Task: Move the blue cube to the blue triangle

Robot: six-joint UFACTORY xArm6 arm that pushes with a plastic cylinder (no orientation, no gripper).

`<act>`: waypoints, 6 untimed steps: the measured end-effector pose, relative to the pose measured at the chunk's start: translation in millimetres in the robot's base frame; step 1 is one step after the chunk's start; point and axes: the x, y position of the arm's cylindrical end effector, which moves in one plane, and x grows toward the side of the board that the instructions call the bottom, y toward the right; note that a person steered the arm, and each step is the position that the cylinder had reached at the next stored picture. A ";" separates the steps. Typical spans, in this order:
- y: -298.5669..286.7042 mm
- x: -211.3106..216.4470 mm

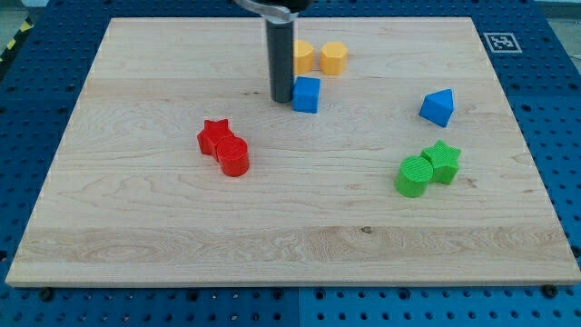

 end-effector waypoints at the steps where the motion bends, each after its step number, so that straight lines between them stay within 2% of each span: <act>1: 35.2 0.0; 4: 138.8 0.0; 5: 157.5 0.1; 6: 114.1 0.0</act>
